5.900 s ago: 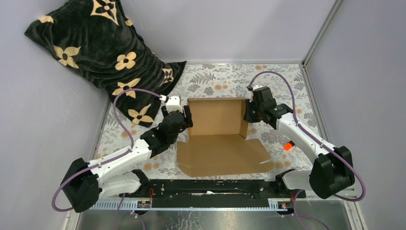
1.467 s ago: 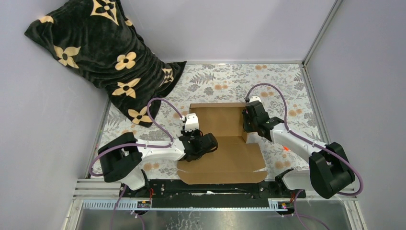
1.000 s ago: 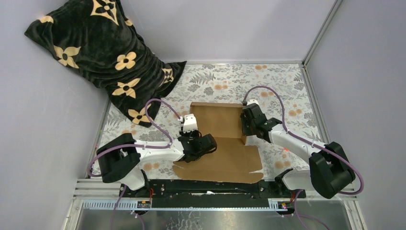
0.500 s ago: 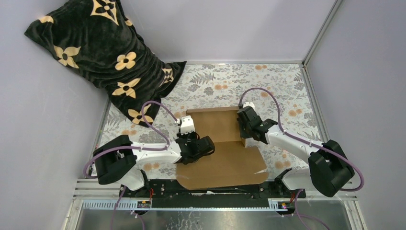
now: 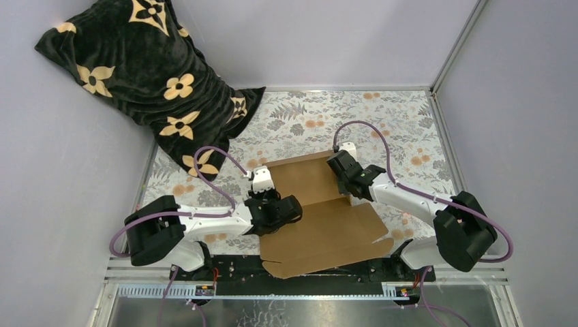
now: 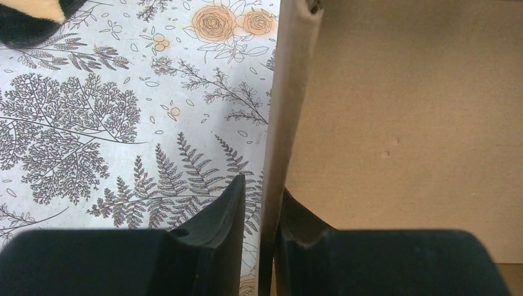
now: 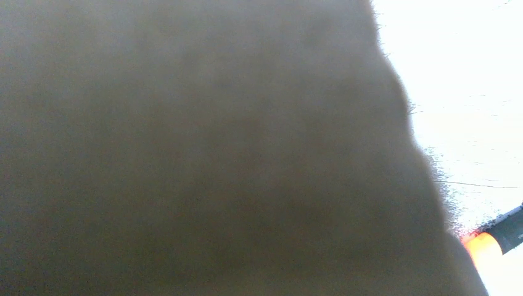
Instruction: Fold the paper box
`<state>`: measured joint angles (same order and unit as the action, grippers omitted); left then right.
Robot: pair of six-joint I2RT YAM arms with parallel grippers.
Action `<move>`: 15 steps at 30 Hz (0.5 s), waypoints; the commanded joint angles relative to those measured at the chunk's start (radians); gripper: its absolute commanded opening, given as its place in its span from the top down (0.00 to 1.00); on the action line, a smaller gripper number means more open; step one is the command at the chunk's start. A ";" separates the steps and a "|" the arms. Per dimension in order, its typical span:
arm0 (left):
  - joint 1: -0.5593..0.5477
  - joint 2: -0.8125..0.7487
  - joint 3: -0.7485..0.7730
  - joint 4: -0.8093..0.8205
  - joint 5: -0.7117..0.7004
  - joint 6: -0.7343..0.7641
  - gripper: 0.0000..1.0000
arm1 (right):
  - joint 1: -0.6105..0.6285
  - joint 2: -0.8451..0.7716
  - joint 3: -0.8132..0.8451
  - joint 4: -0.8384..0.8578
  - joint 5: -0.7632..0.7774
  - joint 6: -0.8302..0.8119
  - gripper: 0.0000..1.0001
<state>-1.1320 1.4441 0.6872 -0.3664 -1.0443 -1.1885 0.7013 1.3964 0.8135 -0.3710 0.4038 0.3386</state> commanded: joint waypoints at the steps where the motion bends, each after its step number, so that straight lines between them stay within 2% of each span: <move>1: -0.006 -0.027 -0.018 -0.026 -0.080 -0.030 0.74 | 0.009 0.020 0.039 -0.099 0.186 -0.042 0.91; 15: -0.008 -0.041 -0.019 -0.042 -0.102 -0.025 0.74 | 0.069 0.061 0.055 -0.078 0.463 -0.107 0.96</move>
<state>-1.1366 1.4284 0.6815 -0.3649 -1.0485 -1.1995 0.7681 1.4368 0.8669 -0.3748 0.5999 0.3279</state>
